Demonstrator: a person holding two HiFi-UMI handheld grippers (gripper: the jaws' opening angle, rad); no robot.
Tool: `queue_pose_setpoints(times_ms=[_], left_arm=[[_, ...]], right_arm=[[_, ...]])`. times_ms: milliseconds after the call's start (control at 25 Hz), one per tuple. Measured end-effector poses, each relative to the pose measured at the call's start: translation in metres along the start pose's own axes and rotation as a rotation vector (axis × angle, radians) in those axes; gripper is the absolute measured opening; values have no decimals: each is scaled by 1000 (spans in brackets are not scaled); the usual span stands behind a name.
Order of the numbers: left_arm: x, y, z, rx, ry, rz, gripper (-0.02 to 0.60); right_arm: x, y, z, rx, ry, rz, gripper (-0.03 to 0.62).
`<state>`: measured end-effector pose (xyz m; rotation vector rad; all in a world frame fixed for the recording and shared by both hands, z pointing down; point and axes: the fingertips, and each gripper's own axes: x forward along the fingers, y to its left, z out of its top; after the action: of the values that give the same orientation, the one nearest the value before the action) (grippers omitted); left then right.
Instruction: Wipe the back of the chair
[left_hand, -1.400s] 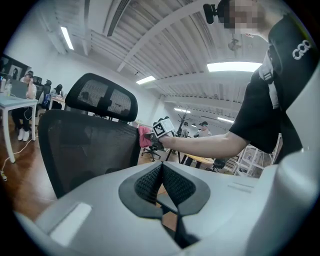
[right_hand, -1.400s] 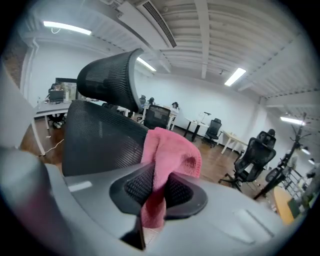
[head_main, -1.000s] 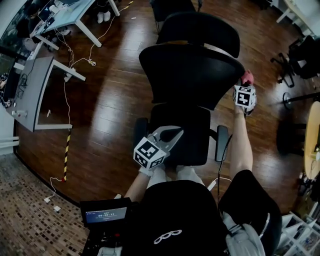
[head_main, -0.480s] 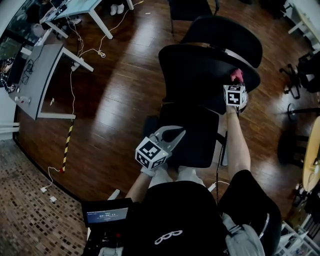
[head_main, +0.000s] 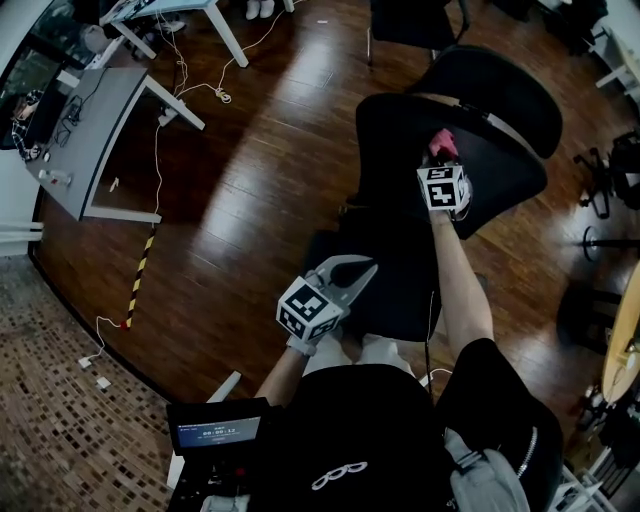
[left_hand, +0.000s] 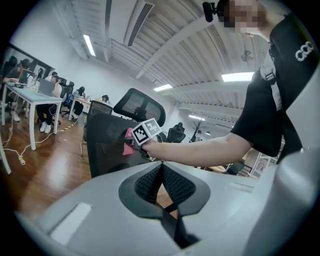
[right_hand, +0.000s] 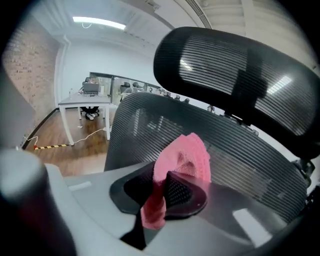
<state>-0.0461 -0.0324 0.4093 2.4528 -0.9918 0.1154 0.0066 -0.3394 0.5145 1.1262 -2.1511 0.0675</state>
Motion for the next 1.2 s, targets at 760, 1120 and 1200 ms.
queue_pose_setpoints(times_ms=[760,1120,1200], left_arm=[[-64,38,-6,-35,-5,78,-11],[-46,22,-12,-24,31,40,-11],[-37,15,-12,-15,41,17,-11]], right_arm=[[58,205,72,-129,-86,413,41],[44,121,28,-22,-50,274,41],[37,101,14,3,-42,245,43]])
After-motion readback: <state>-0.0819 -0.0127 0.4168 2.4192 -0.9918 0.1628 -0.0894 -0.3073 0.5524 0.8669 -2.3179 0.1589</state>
